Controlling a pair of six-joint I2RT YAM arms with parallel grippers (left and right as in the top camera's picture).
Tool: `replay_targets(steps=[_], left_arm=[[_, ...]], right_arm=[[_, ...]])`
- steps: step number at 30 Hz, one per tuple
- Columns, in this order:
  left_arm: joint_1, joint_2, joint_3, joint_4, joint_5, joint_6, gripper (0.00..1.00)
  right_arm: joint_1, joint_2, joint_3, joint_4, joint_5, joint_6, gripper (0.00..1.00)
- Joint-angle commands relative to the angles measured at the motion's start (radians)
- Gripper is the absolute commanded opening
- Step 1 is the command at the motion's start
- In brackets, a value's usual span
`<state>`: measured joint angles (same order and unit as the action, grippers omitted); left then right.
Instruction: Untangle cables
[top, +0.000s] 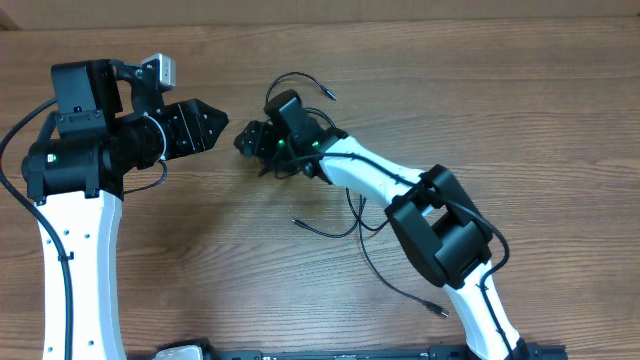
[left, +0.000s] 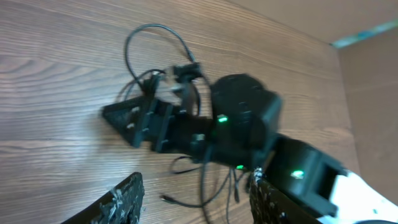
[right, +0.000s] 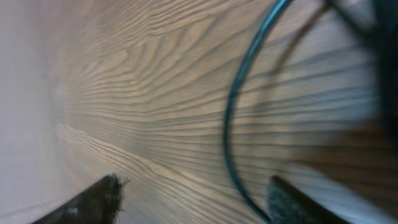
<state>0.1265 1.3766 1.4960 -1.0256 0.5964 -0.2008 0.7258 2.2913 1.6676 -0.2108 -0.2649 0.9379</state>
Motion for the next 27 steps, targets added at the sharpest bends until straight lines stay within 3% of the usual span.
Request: replay_targets(steps=[1, 3, 6, 10, 11, 15, 18, 27], left_arm=[[0.002, -0.013, 0.005, -0.01, 0.069, 0.036, 0.54], [0.002, -0.014, 0.005, -0.019, 0.088, 0.045, 0.54], [0.002, -0.018, 0.005, -0.027, 0.116, 0.061, 0.54], [0.002, -0.032, 0.005, -0.037, 0.13, 0.068, 0.54], [0.002, -0.038, 0.005, -0.037, 0.13, 0.071, 0.54], [0.002, -0.065, 0.005, -0.041, 0.131, 0.075, 0.54], [0.002, -0.089, 0.005, -0.046, 0.132, 0.091, 0.54], [0.002, -0.129, 0.005, -0.044, 0.134, 0.113, 0.55]], right_arm=[[0.035, 0.025, 0.003, 0.04, 0.016, 0.005, 0.6], [0.048, 0.028, 0.002, 0.052, 0.062, 0.005, 0.47], [0.063, 0.028, 0.002, 0.051, 0.132, 0.005, 0.45], [0.071, 0.032, 0.001, 0.049, 0.172, -0.003, 0.34], [0.071, 0.036, 0.001, 0.048, 0.179, -0.003, 0.39], [0.069, 0.068, 0.001, 0.041, 0.179, -0.003, 0.75], [0.056, 0.094, 0.001, 0.034, 0.182, -0.008, 0.88], [-0.071, 0.103, 0.002, 0.034, 0.171, -0.106, 0.88]])
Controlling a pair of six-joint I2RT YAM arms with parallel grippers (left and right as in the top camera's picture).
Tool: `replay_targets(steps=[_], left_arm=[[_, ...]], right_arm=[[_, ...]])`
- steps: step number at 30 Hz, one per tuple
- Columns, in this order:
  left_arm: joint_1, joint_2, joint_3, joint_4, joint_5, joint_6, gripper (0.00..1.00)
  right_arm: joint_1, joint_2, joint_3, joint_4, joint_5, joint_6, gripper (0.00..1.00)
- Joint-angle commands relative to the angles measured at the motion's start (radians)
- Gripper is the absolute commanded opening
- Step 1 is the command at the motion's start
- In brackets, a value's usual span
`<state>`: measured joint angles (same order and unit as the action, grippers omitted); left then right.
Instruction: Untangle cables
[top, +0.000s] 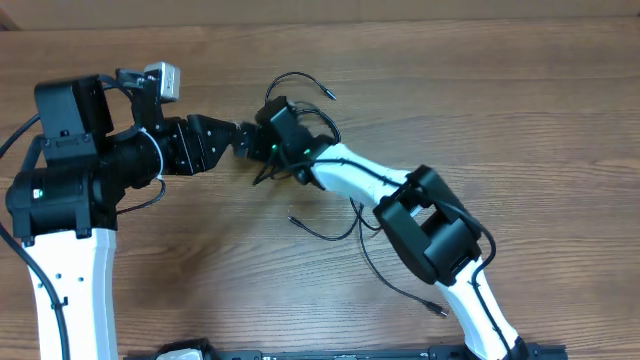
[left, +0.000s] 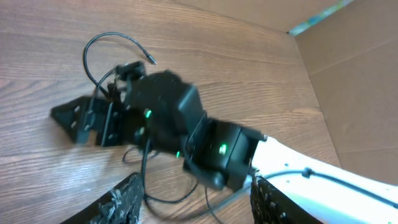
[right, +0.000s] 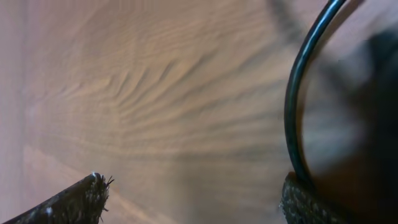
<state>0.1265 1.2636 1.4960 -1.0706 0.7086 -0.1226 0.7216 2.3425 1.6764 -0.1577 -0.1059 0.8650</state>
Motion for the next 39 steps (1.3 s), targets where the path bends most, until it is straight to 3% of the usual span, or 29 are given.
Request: replay_targets(steps=[1, 5, 10, 23, 29, 39], left_arm=[[0.002, -0.016, 0.005, 0.0, 0.021, 0.034, 0.56], [0.002, -0.015, 0.005, 0.003, 0.021, 0.042, 0.56], [0.002, -0.014, 0.005, 0.009, 0.019, 0.056, 0.56], [0.002, -0.014, 0.005, 0.008, -0.008, 0.055, 0.55], [0.002, -0.014, 0.005, 0.001, -0.002, 0.056, 0.55], [0.002, -0.014, 0.005, 0.002, -0.001, 0.048, 0.56]], right_arm=[[-0.091, 0.051, -0.006, -0.016, -0.031, -0.043, 0.88], [-0.169, 0.047, 0.018, -0.013, -0.247, -0.161, 0.9], [-0.195, 0.017, 0.053, -0.05, -0.285, -0.195, 0.94], [-0.165, -0.196, 0.153, -0.31, 0.002, -0.216, 1.0], [-0.214, -0.22, 0.151, -0.396, 0.032, -0.221, 1.0], [-0.259, -0.19, 0.108, -0.568, 0.064, -0.41, 1.0]])
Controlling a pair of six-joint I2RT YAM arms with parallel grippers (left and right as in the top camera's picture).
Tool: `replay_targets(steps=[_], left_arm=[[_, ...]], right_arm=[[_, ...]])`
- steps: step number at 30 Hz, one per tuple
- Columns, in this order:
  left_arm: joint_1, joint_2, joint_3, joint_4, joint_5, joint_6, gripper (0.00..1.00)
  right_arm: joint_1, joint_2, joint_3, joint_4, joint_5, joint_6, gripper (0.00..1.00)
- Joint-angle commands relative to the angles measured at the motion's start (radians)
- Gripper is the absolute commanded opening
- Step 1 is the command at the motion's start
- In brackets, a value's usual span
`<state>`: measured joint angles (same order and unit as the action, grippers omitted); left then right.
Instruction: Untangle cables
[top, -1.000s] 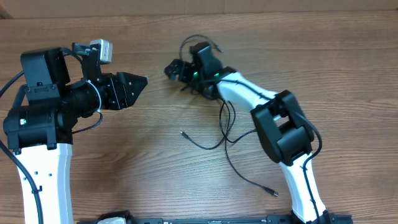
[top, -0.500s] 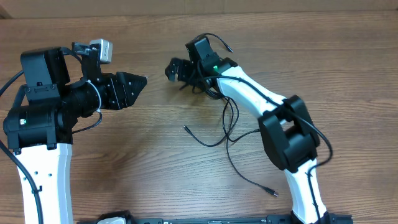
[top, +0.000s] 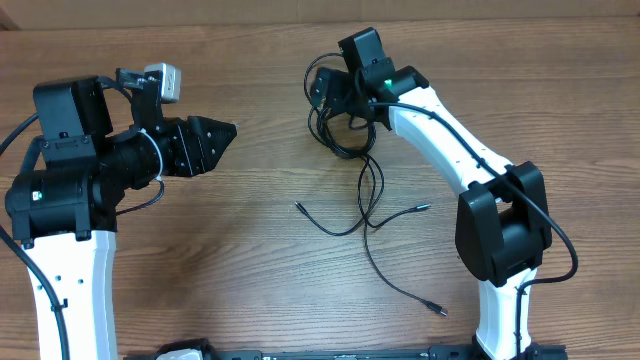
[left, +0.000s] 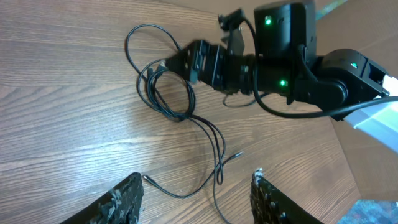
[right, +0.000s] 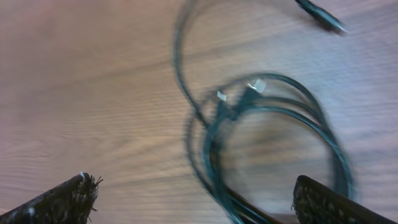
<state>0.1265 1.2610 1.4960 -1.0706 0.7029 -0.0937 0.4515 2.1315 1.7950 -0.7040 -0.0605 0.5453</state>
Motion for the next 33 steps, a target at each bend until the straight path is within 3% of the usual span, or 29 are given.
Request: replay_targets(steps=[1, 5, 10, 17, 20, 21, 23, 28, 33], left_arm=[[0.002, -0.012, 0.005, 0.002, 0.005, 0.019, 0.56], [0.002, -0.012, 0.005, -0.003, 0.005, 0.017, 0.56], [0.002, -0.012, 0.005, -0.003, 0.009, 0.011, 0.56], [0.002, -0.012, 0.005, -0.003, 0.031, 0.011, 0.56], [0.002, -0.012, 0.005, -0.002, 0.031, 0.011, 0.56], [0.002, -0.012, 0.005, -0.002, 0.031, 0.011, 0.56], [0.002, -0.012, 0.005, 0.0, 0.031, 0.011, 0.57], [0.002, -0.012, 0.005, 0.005, 0.035, 0.01, 0.57], [0.002, -0.012, 0.005, 0.005, 0.038, 0.011, 0.56]], right_arm=[[0.013, 0.025, -0.01, -0.043, 0.018, -0.114, 1.0], [0.015, 0.042, -0.011, -0.094, -0.037, -0.304, 0.95], [0.021, 0.042, -0.015, -0.131, -0.058, -0.506, 0.96], [0.021, 0.043, -0.105, -0.099, -0.076, -0.626, 0.91], [0.021, 0.046, -0.161, -0.06, -0.087, -0.626, 0.79], [0.021, 0.048, -0.178, -0.046, -0.101, -0.626, 0.71], [0.023, 0.05, -0.201, -0.021, -0.111, -0.626, 0.4], [0.034, 0.053, -0.215, 0.02, -0.124, -0.625, 0.04], [0.038, 0.052, -0.215, 0.078, -0.125, -0.593, 0.04]])
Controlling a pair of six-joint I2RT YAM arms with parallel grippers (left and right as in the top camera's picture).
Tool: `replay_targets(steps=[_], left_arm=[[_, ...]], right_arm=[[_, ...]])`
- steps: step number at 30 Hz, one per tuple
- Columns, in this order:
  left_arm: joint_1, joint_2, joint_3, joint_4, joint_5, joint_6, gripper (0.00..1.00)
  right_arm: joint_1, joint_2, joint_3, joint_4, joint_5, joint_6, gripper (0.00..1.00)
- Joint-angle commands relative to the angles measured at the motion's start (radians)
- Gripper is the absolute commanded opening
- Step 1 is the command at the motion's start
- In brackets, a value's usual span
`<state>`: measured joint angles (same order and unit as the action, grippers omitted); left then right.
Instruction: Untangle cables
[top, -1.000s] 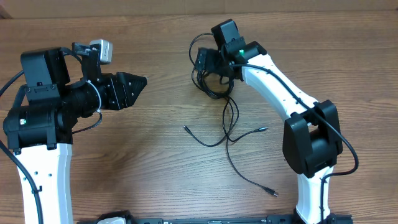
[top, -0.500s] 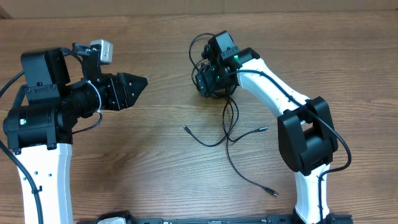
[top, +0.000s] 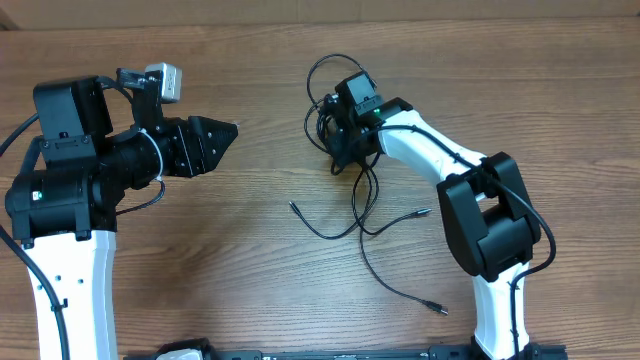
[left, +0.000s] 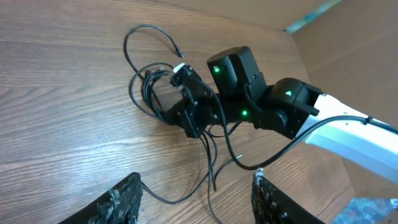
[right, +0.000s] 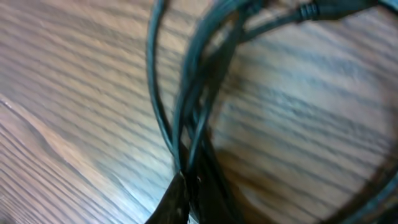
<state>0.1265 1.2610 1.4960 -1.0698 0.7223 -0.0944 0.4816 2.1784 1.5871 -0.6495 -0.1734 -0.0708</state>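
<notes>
A tangle of thin black cables (top: 322, 108) lies coiled at the table's back middle, showing in the left wrist view as loops (left: 148, 87). Loose strands trail toward me, one ending in a plug (top: 438, 310), others in a free tip (top: 292, 206) and another tip (top: 422, 211). My right gripper (top: 340, 152) is low at the coil's near side, shut on a few of the strands (right: 186, 124); its jaws meet at the bottom of the right wrist view (right: 191, 198). My left gripper (top: 228, 130) hovers open to the left, well apart from the cables (left: 196, 202).
The wooden table (top: 560, 150) carries only the cables. The white right arm (top: 440, 160) reaches over the trailing strands. A cardboard wall (left: 360, 43) stands beyond the table's far side.
My right gripper was open above the far side of the coil; now it is lower, at the coil's near side, shut on strands. The left arm has not moved.
My right gripper was open and low at the tangle's left side, close to the left gripper, and closer still a moment later. Then it stood open over the coil farther back and right, the left gripper staying open. Now it grips strands at the coil.
</notes>
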Motion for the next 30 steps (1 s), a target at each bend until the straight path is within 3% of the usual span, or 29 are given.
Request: replay_targets(steps=[1, 11, 21, 22, 23, 30], left_arm=[[0.002, -0.012, 0.005, 0.004, 0.019, 0.012, 0.57], [0.002, -0.012, 0.005, 0.008, 0.003, 0.013, 0.56], [0.002, -0.012, 0.005, 0.003, 0.0, 0.012, 0.57], [0.002, -0.012, 0.005, 0.002, 0.0, 0.012, 0.56], [0.002, -0.012, 0.005, -0.001, 0.0, 0.012, 0.57], [0.002, -0.012, 0.005, 0.0, 0.004, 0.012, 0.57]], right_arm=[[0.008, 0.005, -0.006, 0.037, -0.015, 0.037, 0.04], [0.019, -0.041, 0.097, 0.039, -0.016, 0.048, 0.04], [0.022, -0.233, 0.122, 0.107, -0.009, 0.127, 0.04], [0.019, -0.242, 0.122, 0.101, -0.007, 0.128, 0.28], [0.015, -0.246, 0.122, 0.088, -0.007, 0.127, 0.65], [-0.005, -0.197, 0.104, -0.003, -0.002, 0.127, 0.73]])
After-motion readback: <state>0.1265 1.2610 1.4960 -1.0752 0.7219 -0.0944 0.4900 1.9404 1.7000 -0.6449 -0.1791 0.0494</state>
